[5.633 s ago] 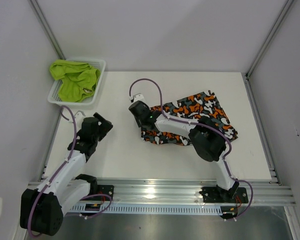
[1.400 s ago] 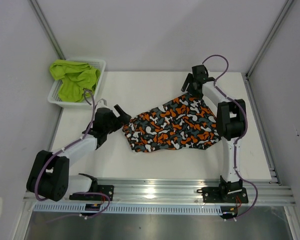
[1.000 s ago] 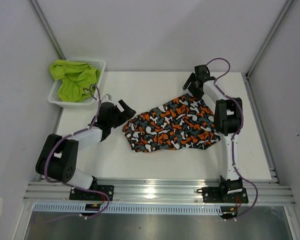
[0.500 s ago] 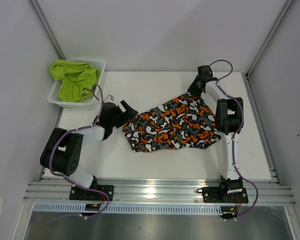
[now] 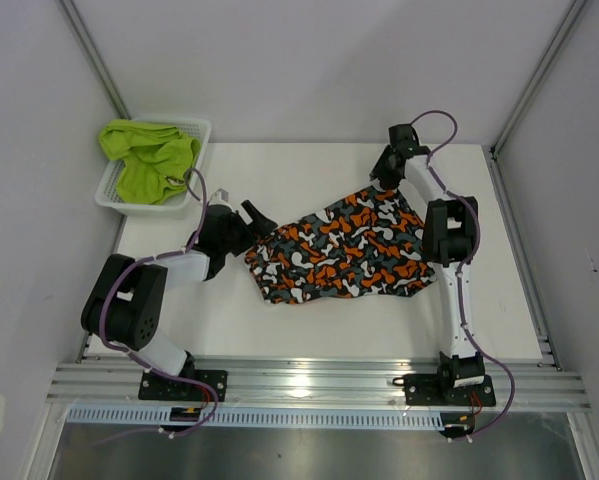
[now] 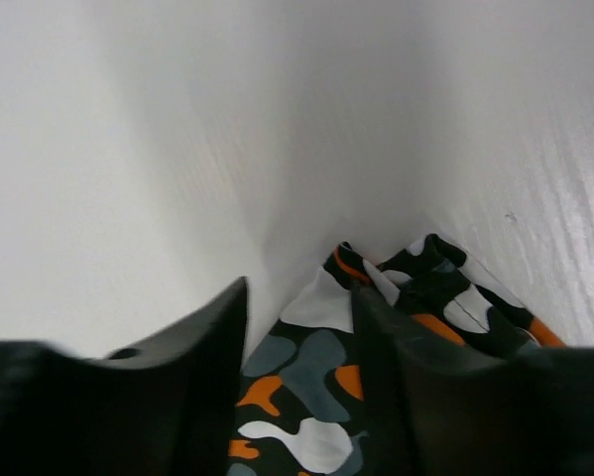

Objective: Fold and stack the shorts
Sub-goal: Fold the shorts

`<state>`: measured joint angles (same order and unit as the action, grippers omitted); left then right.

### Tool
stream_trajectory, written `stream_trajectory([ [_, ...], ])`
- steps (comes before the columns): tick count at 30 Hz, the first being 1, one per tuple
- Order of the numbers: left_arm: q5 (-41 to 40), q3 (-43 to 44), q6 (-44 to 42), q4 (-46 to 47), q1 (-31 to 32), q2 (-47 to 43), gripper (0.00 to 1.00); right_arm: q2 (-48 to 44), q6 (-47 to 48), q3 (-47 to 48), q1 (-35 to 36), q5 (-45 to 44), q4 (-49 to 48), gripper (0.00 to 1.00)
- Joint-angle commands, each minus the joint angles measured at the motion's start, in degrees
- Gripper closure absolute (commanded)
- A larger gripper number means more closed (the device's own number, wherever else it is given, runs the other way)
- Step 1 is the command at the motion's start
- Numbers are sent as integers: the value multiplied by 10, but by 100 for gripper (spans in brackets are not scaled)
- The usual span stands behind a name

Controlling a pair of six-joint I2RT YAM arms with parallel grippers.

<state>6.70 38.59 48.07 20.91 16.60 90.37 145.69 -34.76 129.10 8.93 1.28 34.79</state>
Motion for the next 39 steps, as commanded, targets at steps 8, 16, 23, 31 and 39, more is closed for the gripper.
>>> stream_trajectory([
  [8,10,-7,6,12,-3,-26,3,38,66,56,17,-64,121,69],
  [16,13,-10,6,-2,-4,-35,3,45,103,84,30,-76,186,61],
  [23,16,-26,7,-2,-4,-54,3,-19,99,-31,36,-68,123,100],
  [31,17,-40,5,-5,-4,-76,3,-90,73,-45,37,-96,92,100],
  [39,31,-19,1,-32,-4,-98,3,-128,58,-62,43,-124,75,100],
])
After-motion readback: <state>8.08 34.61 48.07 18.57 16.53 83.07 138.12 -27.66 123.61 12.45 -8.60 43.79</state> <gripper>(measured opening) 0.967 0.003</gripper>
